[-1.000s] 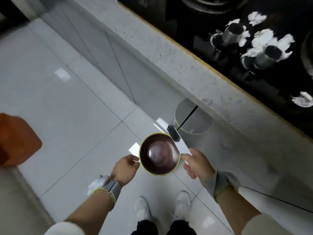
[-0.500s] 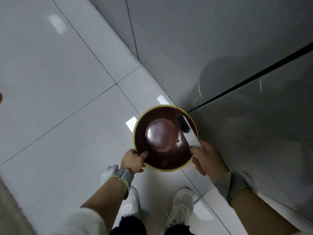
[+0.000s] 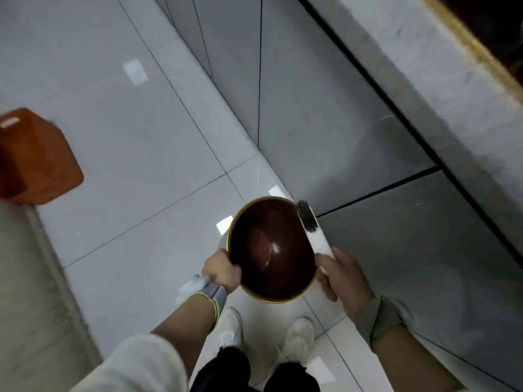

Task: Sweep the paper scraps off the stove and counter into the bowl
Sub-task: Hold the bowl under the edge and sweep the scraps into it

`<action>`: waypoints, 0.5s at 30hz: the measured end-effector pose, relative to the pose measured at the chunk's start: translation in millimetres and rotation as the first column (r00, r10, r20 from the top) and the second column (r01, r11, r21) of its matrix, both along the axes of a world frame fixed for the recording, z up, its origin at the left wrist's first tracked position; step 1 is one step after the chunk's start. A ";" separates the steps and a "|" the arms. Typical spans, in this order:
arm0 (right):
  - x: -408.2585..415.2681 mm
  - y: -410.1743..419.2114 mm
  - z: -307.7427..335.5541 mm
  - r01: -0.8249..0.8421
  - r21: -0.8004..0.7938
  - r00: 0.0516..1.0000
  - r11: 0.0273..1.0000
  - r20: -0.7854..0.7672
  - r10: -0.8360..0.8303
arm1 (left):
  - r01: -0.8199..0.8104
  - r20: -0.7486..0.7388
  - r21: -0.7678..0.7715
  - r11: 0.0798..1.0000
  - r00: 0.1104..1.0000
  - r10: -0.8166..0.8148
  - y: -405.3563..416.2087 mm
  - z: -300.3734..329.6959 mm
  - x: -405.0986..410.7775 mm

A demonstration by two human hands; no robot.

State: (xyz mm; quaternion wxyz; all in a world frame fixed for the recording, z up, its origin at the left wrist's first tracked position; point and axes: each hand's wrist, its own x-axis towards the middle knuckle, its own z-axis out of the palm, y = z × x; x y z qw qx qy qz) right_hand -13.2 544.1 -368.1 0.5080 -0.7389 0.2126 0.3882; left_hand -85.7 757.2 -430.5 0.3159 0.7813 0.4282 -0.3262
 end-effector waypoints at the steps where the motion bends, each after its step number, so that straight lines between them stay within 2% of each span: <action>1: -3.9 5.2 28.5 0.002 0.018 1.000 1.000 0.014 -0.002 | -0.005 0.035 -0.004 1.000 0.999 0.005 6.4 34.4 -3.7; 5: -29.8 25.6 161.8 0.062 0.057 0.998 0.996 0.018 -0.063 | -0.020 0.192 -0.049 0.999 0.981 0.029 29.1 191.2 -25.4; 7: -35.5 30.6 180.1 0.047 0.069 0.998 0.997 0.033 -0.049 | -0.051 0.258 -0.077 0.996 0.964 0.069 32.6 221.1 -29.0; 9: -56.3 28.9 244.9 0.062 0.069 0.995 0.996 0.069 -0.067 | -0.043 0.312 -0.071 0.997 0.948 0.063 37.4 289.5 -44.8; 11: -63.6 24.7 260.1 0.011 0.072 0.994 0.997 0.106 -0.019 | -0.077 0.355 -0.087 0.993 0.929 0.103 37.8 309.2 -51.2; 15: -72.1 -2.3 293.5 0.019 0.063 0.985 0.998 0.170 -0.029 | -0.080 0.411 -0.124 0.989 0.903 0.125 34.2 321.5 -59.8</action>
